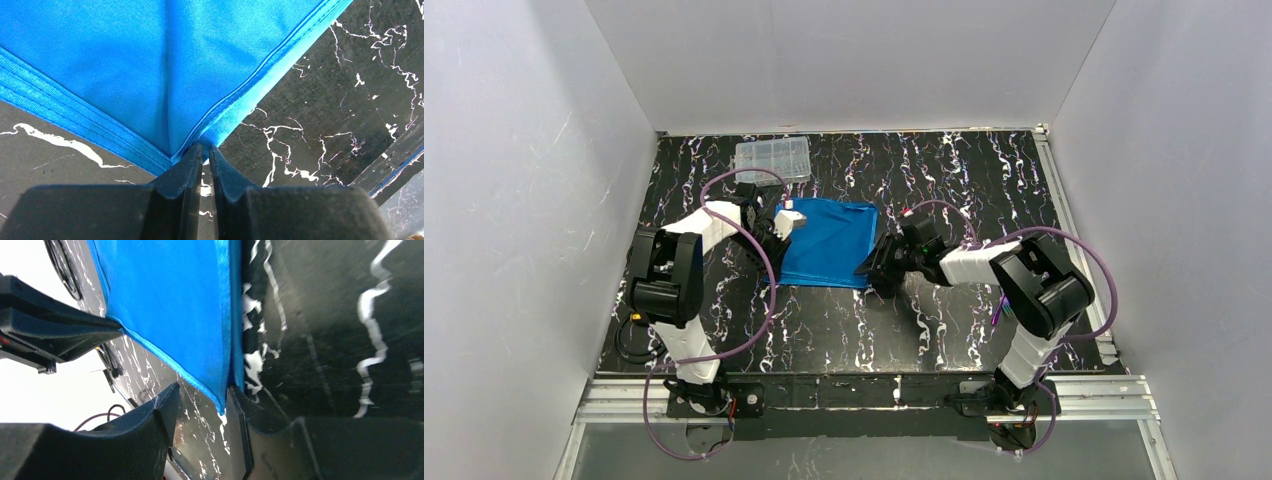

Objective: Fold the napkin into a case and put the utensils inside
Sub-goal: Smooth out the upper triangle-folded napkin at the center of the board.

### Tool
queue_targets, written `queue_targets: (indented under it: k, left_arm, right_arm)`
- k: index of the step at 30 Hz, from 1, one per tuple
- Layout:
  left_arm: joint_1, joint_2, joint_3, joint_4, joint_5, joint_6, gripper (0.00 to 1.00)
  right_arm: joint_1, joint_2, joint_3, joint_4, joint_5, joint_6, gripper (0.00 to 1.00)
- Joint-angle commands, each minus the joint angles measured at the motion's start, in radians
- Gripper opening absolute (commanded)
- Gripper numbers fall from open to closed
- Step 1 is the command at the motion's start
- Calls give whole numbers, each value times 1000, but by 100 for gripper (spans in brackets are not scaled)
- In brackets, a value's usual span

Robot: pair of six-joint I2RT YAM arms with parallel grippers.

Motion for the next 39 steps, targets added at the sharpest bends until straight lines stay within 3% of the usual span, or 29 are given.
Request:
queue_targets:
  k: [1,4,8,12,16,18,23,31,39]
  left_arm:
    - [-1,-11,15,-32,53,5,9]
    - [-1,-11,12,-33,62,3,9]
    - [0,-10,7,-33,63,4,9]
    - [-1,-8,-1,-30,56,12,8]
    - [-1,-13,-11,-29,47,22,6]
    - [-1,-20,-20,-24,40,26,5]
    - [-1,-20,-34,-20,31,45,0]
    - [-1,-20,-45,-35,9,87,0]
    - [-1,-64,18,-204,94,144,0]
  right_arm:
    - [-98,-46,109,-161,-94,-111,46]
    - [-166,-19,254,-250,-160,-189,40]
    - [-205,150,512,-420,-273,-290,37]
    - [-212,254,647,-365,-259,-291,35]
    - [-232,412,782,-349,-314,-278,22]
    - [-252,459,803,-310,-350,-266,16]
    - [-281,549,850,-195,-439,-244,10]
    - [-285,652,861,-92,-472,-181,9]
    - [-283,560,907,-68,-481,-122,17]
